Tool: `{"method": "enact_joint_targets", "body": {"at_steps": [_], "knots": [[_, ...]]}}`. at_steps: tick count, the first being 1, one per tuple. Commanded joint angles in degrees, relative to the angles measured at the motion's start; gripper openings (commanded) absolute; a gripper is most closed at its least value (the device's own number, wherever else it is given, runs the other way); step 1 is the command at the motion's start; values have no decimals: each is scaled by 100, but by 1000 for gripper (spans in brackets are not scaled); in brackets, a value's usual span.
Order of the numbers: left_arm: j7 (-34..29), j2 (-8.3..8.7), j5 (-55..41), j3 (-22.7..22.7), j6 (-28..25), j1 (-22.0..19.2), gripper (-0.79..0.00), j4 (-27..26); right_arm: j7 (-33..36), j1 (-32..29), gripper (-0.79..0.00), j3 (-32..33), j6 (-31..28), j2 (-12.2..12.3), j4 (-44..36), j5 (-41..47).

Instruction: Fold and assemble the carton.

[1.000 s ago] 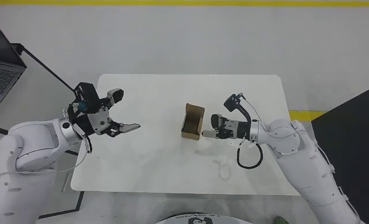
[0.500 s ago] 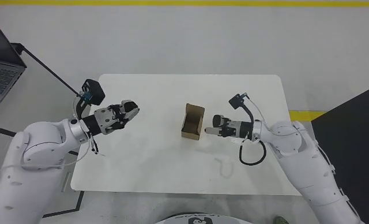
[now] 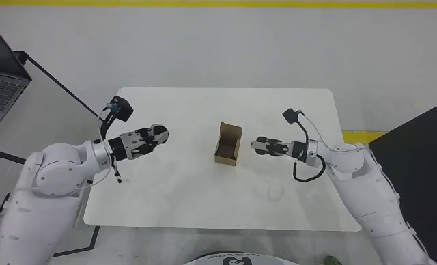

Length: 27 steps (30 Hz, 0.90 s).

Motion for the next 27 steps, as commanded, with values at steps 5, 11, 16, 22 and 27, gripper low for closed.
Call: {"method": "enact_joint_targets", "body": {"at_steps": [5, 11, 16, 22, 27], "knots": [[177, -65, 5, 655, 729, -221, -785, 165, -110, 397, -785, -335, 208, -89, 543, 324], [228, -96, 127, 983, 900, -419, -785, 243, -115, 901, -785, -711, 301, -200, 1091, 512], [292, -109, 198, 1088, 1028, -478, -785, 328, 23, 1237, -785, -1019, 362, -288, 1478, 615], [377, -125, 290, 1211, 1146, -527, -785, 437, 45, 1536, -785, -1288, 393, -375, 1873, 613], [386, -133, 343, 1277, 1180, -584, -785, 477, -99, 1704, -785, -1411, 291, -429, 2081, 547]]}}
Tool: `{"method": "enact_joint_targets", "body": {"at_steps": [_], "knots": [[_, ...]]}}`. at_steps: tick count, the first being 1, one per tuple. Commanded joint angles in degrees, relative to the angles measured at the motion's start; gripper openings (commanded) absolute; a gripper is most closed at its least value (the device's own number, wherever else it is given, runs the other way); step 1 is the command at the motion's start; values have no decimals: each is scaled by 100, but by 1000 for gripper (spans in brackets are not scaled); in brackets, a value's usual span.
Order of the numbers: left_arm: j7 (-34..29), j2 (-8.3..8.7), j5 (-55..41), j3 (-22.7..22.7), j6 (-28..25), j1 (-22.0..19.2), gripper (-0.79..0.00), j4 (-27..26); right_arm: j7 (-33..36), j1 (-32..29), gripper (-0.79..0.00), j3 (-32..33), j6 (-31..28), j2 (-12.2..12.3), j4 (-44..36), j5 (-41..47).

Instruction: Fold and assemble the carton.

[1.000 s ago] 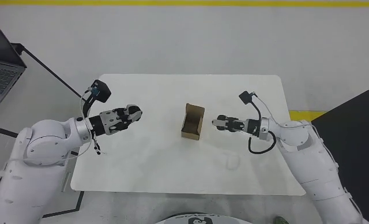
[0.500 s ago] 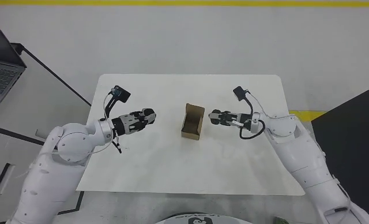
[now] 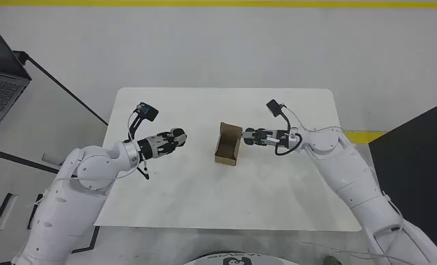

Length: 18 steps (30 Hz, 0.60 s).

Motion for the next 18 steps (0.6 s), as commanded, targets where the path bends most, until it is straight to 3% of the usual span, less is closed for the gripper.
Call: {"method": "enact_joint_targets", "body": {"at_steps": [1, 11, 18], "knots": [[8, -2, 26, 18, 17, -22, -785, 18, -50, 52, -785, -39, -67, -18, 67, -22], [-28, -9, 74, 108, 26, -84, -785, 127, -384, 231, -785, -183, -407, -95, 228, -223], [-69, -21, 258, 277, 3, -125, -785, 316, -145, 100, -785, -89, -447, -67, 229, 1]]}}
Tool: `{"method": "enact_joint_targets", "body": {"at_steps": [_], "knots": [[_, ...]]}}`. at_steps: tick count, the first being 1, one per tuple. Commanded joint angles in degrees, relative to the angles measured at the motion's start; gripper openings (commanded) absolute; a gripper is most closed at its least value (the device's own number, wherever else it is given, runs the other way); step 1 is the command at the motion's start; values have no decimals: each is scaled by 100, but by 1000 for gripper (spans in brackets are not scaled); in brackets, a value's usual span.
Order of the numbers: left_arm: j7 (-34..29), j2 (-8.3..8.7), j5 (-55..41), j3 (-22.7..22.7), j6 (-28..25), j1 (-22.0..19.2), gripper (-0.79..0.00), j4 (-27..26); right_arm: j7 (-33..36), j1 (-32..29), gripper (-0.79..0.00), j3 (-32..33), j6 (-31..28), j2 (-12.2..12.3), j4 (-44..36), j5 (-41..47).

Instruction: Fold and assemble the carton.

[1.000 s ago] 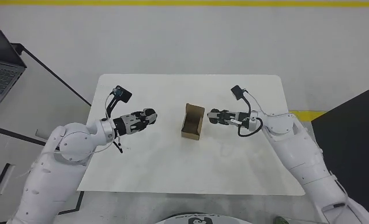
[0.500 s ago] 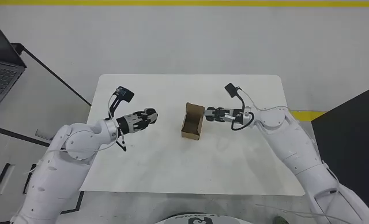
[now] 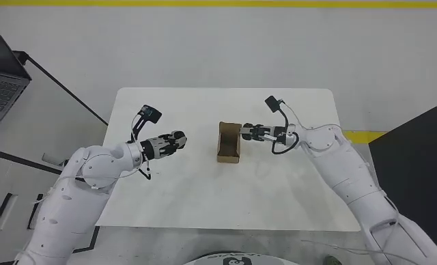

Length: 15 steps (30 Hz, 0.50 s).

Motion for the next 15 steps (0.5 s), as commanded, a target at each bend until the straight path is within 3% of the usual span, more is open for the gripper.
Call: {"method": "enact_joint_targets", "body": {"at_steps": [1, 7, 15], "knots": [[-3, -12, -14, 92, -5, -23, -785, 83, 71, -78, -785, 63, -7, 21, -4, 85], [28, -63, 157, 426, 76, -262, -785, 294, 74, -347, -785, 238, 49, 80, -77, 219], [156, -86, 297, 572, 225, -198, -785, 328, -66, -744, -785, 481, 233, 178, -335, 91]]}}
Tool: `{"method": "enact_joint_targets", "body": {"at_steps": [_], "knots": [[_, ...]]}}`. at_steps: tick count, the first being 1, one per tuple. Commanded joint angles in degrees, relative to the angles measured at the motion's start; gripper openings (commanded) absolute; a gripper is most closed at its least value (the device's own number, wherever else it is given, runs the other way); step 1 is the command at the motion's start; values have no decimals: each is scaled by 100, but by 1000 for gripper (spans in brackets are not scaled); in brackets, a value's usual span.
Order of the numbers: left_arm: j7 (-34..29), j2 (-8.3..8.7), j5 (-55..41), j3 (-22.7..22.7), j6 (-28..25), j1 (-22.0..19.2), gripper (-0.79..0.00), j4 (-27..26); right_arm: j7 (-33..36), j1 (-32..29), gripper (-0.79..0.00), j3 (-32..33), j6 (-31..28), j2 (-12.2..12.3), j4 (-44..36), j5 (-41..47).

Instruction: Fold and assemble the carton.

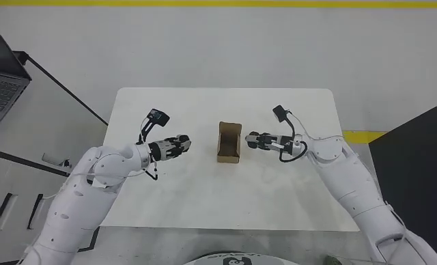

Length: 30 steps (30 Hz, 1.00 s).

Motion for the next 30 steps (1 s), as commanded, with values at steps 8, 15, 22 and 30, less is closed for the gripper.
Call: {"method": "enact_joint_targets", "body": {"at_steps": [8, 15, 22, 30], "knots": [[238, -99, -2, 430, 345, -194, -785, 50, -214, -71, -785, 62, 150, 13, -18, -64], [311, -175, -80, 770, 369, -277, -785, 348, -384, -59, -785, -132, 255, -39, 80, -176], [414, -272, -167, 1092, 439, -534, -785, 663, -366, 74, -785, -302, 206, -113, 366, -27], [577, -335, -273, 1277, 473, -569, -785, 821, -614, 17, -785, -386, 317, -137, 323, -172]]}}
